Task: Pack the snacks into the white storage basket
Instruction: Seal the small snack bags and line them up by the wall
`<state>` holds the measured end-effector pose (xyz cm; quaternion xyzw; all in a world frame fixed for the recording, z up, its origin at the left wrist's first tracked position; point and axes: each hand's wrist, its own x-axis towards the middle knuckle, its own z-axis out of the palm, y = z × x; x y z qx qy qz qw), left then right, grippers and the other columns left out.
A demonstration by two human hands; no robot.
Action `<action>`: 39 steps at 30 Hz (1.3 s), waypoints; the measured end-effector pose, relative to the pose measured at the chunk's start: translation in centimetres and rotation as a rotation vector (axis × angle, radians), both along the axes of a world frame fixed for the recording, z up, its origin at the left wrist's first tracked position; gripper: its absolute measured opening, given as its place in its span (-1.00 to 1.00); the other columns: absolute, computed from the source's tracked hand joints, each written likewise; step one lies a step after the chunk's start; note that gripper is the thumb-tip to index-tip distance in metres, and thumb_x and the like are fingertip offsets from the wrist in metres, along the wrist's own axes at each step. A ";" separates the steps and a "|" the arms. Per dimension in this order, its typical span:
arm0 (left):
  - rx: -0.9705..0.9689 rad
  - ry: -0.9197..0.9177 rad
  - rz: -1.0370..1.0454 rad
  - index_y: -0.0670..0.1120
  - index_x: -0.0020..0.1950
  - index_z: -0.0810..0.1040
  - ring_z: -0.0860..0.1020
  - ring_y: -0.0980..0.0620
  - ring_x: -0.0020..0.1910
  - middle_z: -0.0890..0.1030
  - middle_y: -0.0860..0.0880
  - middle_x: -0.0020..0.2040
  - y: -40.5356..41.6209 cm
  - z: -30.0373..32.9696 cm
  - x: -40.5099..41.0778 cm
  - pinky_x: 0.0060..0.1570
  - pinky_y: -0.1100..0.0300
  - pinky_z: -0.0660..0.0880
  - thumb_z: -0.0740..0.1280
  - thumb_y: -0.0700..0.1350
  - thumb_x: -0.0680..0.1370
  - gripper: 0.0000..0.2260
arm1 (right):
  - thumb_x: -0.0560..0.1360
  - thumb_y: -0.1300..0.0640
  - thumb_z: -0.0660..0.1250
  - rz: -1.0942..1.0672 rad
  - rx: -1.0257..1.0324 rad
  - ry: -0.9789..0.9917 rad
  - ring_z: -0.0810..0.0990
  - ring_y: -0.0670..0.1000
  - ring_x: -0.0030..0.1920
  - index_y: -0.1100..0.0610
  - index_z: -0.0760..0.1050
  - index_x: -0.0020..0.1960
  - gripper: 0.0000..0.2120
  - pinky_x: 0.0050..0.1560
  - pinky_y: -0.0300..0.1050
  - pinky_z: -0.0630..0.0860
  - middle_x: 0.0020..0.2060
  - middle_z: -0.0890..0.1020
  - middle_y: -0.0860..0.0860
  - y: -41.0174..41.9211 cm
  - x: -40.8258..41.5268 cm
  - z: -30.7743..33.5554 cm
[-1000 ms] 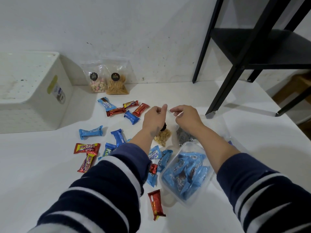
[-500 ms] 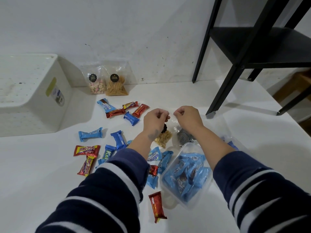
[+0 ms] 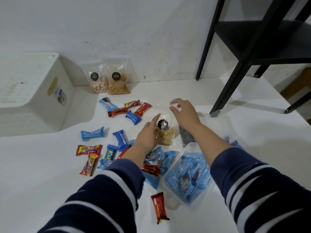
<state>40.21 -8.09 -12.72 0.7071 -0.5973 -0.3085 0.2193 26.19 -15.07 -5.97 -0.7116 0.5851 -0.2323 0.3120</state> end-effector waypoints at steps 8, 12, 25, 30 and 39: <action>-0.054 0.012 0.162 0.18 0.50 0.14 0.47 -0.10 0.28 0.40 -0.08 0.39 -0.3 0.6 -0.2 0.22 -0.01 0.46 0.17 -0.39 0.49 -0.30 | 0.52 0.37 0.25 -0.035 0.205 -0.074 0.51 0.03 -0.12 -0.16 0.28 0.35 -0.44 -0.16 -0.14 0.56 0.28 0.31 0.10 2.7 0.6 -3.5; -0.145 0.068 0.161 0.20 0.49 0.16 0.43 -0.06 0.34 0.33 -0.02 0.45 -2.2 1.2 0.5 0.19 0.06 0.46 0.24 -0.37 0.50 -0.30 | 0.49 0.42 0.21 -0.059 0.168 -0.117 0.40 -0.03 0.05 -0.12 0.22 0.45 -0.34 -0.01 -0.24 0.37 0.27 0.35 0.11 0.7 2.7 -2.8; -0.266 0.061 0.182 -0.02 0.56 0.07 0.25 -0.11 0.46 0.18 -0.13 0.48 -18.0 0.5 11.8 0.40 0.11 0.27 0.34 -0.28 0.49 -0.28 | 0.50 0.36 0.25 0.045 0.071 -0.173 0.46 0.05 0.16 -0.11 0.23 0.46 -0.36 0.02 -0.31 0.35 0.30 0.31 0.09 -16.4 15.2 -2.9; -0.199 0.033 0.178 -0.02 0.55 0.09 0.30 -0.15 0.41 0.20 -0.15 0.46 -20.0 -1.5 12.8 0.40 0.06 0.29 0.32 -0.27 0.48 -0.30 | 0.50 0.41 0.17 0.102 0.137 -0.102 0.41 0.14 0.30 -0.07 0.20 0.50 -0.34 0.12 -0.20 0.38 0.37 0.26 0.13 -18.1 15.7 -4.6; -0.090 -0.038 0.183 0.00 0.52 0.11 0.12 -0.17 0.48 0.05 -0.10 0.50 -16.6 0.7 10.0 0.39 0.02 0.24 0.37 -0.20 0.47 -0.30 | 0.51 0.36 0.14 0.131 0.204 0.067 0.43 0.10 0.30 -0.01 0.40 0.36 -0.50 0.01 -0.20 0.36 0.37 0.36 0.09 -13.9 10.7 -2.9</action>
